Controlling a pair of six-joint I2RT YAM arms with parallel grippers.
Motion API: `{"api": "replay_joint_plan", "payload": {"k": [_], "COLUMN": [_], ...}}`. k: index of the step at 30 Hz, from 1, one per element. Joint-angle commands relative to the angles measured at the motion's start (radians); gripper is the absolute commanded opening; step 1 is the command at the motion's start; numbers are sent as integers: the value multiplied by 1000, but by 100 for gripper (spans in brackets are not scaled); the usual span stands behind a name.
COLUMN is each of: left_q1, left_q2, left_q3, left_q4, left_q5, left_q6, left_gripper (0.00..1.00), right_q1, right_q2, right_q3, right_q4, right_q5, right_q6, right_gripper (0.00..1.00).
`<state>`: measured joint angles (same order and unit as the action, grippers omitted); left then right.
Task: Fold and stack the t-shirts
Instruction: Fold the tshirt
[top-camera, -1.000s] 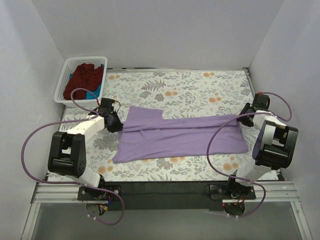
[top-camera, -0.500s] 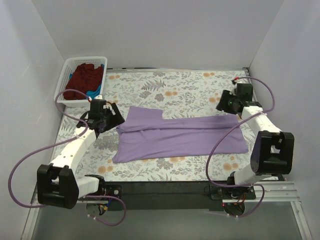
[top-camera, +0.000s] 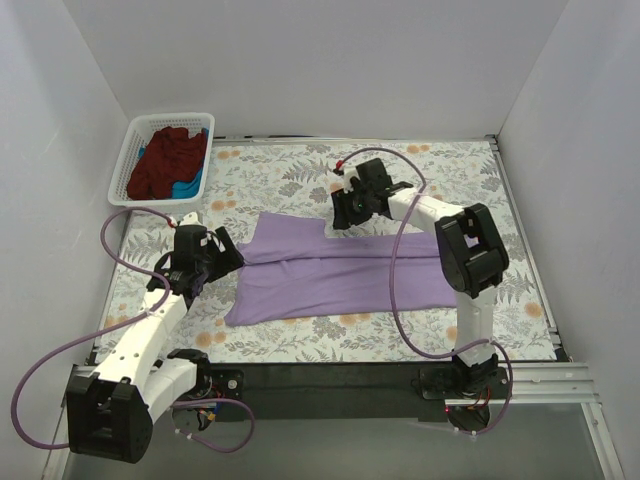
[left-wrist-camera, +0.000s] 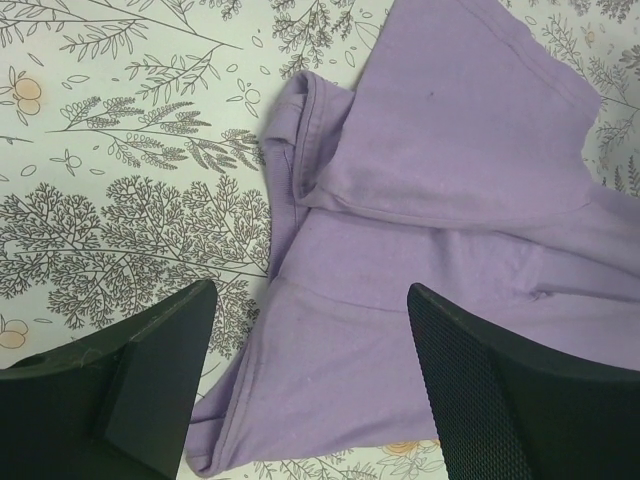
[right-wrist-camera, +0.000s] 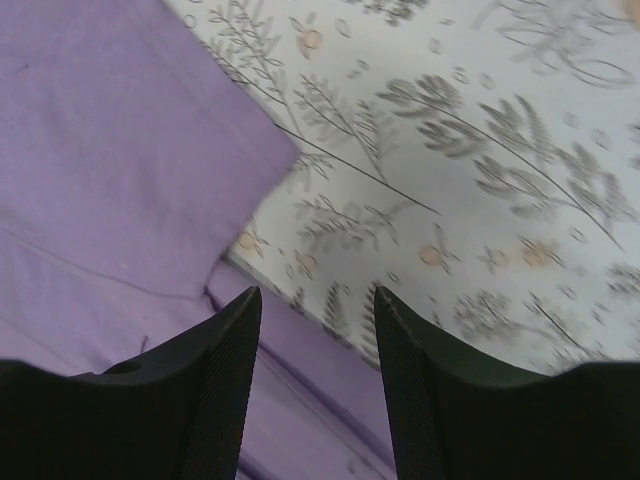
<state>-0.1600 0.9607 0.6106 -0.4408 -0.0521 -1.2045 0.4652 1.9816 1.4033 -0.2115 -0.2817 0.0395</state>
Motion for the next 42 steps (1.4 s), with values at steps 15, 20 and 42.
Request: {"api": "replay_joint_plan", "payload": {"k": [15, 20, 42], "left_q1": [-1, -1, -1], "left_q2": [3, 7, 19], "left_q3": [-14, -12, -14], "left_q4": [71, 73, 73], "left_q5": [-14, -12, -15], "left_q6": [14, 16, 19], "left_gripper": [75, 74, 73], "right_q1": [144, 159, 294], "right_q2": [298, 330, -99], "right_q3": [276, 293, -21], "right_q4": [-20, -29, -19], "right_q5": [19, 15, -94], "right_q6": [-12, -12, -4], "right_gripper": [55, 50, 1]}}
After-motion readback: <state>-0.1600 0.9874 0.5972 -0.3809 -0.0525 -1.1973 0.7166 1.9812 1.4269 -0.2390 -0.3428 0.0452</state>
